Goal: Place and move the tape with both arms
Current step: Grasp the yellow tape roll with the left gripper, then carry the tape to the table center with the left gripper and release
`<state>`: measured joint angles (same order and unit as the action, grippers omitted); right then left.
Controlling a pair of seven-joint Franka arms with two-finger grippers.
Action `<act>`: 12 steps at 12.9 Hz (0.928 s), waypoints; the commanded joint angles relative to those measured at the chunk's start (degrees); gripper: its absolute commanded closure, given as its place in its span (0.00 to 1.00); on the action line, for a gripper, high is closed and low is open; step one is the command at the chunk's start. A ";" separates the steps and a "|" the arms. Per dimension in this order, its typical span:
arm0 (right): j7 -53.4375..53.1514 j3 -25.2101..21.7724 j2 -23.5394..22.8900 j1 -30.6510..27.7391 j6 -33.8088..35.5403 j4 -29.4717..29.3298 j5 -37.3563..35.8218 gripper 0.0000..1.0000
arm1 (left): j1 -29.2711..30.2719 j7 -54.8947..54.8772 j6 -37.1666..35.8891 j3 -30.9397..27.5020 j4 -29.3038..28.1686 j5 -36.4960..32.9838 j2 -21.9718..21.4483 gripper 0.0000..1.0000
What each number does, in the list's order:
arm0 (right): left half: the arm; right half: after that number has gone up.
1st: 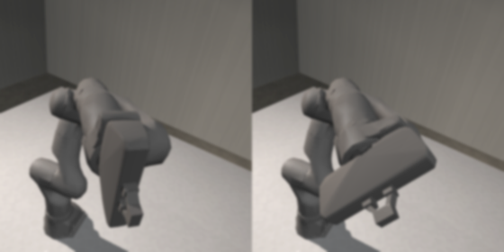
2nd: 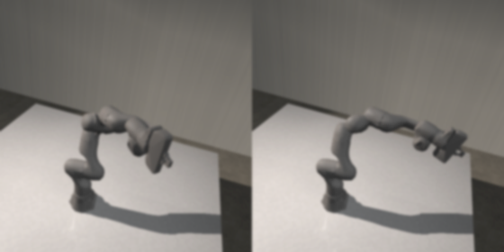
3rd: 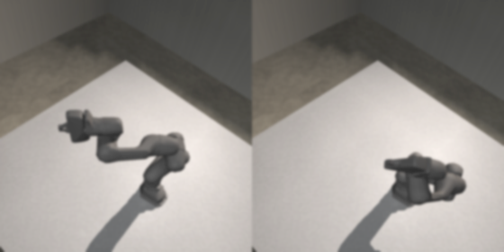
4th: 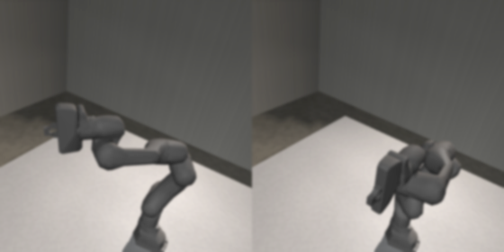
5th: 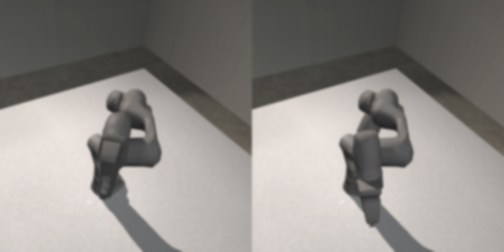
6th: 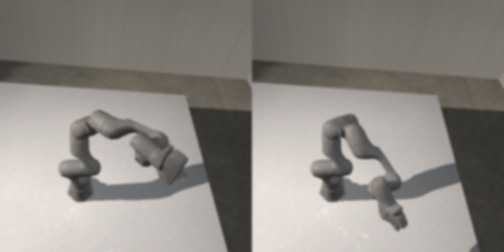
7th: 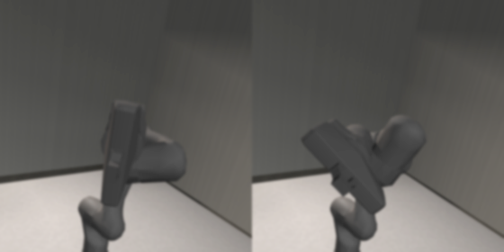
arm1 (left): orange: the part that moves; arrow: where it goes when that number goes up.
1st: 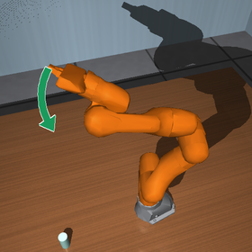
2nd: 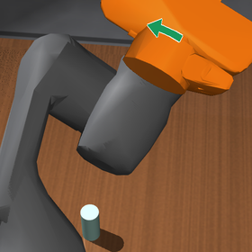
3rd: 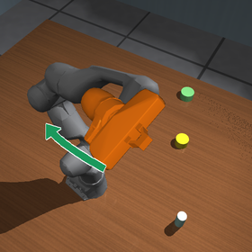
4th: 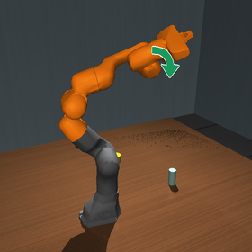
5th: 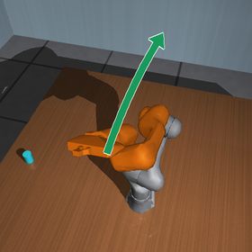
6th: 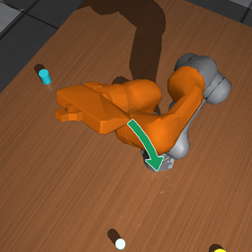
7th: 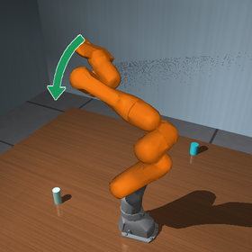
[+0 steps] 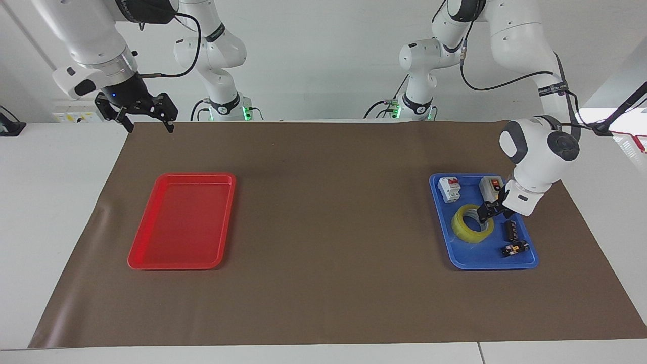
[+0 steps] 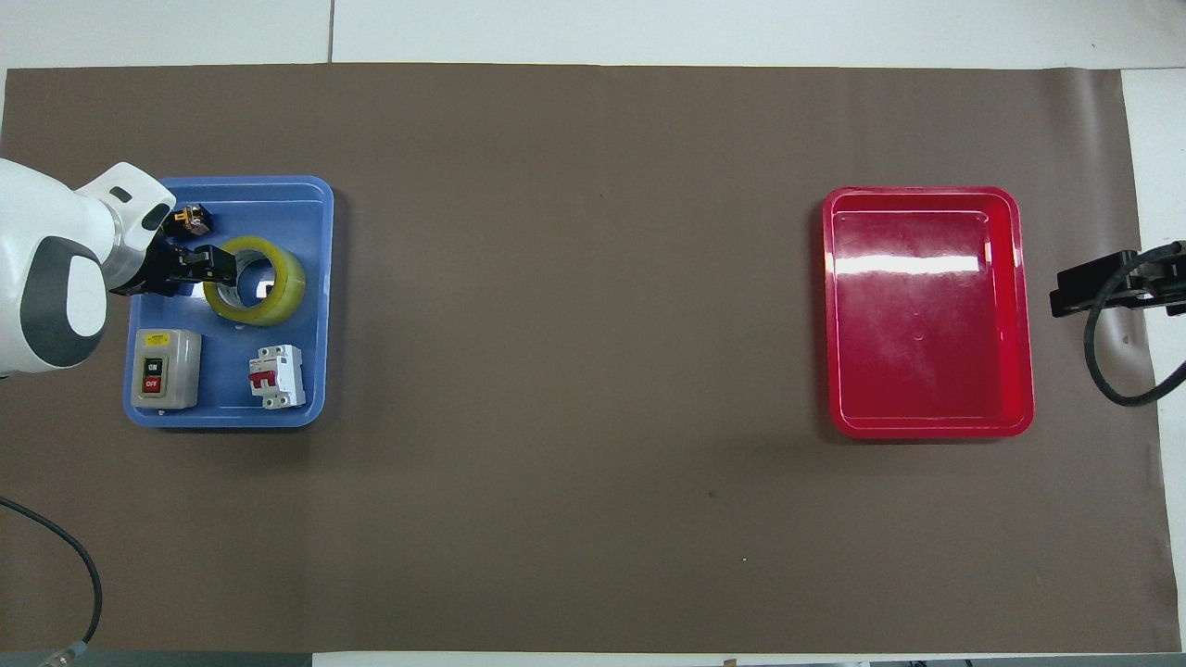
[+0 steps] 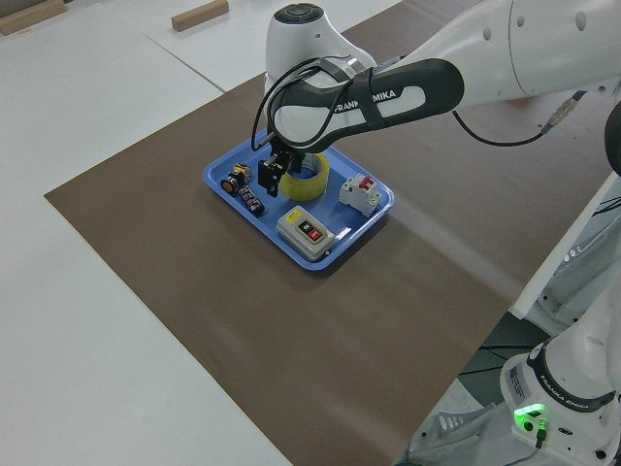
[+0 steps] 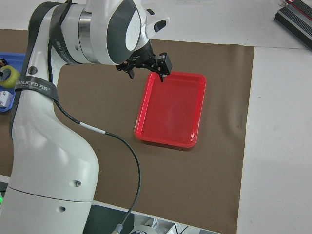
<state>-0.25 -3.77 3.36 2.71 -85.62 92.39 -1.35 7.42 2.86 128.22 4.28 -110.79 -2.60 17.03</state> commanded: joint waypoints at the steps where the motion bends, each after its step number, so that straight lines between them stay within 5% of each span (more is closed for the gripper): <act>1: 1.40 0.07 -0.20 -0.43 -0.25 -0.28 -0.06 0.00 | -0.47 1.79 3.26 0.11 -3.47 -1.80 -1.39 0.30; 6: 1.40 0.07 -0.20 -0.43 -0.25 -0.28 -0.06 0.00 | -0.57 2.76 2.83 0.11 -3.39 -1.80 -1.21 1.00; 8: 1.40 0.07 -0.20 -0.43 -0.33 -0.28 -0.06 0.00 | -0.83 3.12 -0.14 0.02 -0.94 -1.80 -0.87 1.00; 12: 1.40 0.07 -0.20 -0.43 -0.33 -0.28 -0.06 0.00 | -6.33 7.30 -28.83 0.11 23.37 -1.27 3.87 1.00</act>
<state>-0.25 -3.77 3.36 2.71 -85.62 92.39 -1.35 5.90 5.06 112.30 4.74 -100.45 -2.60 17.42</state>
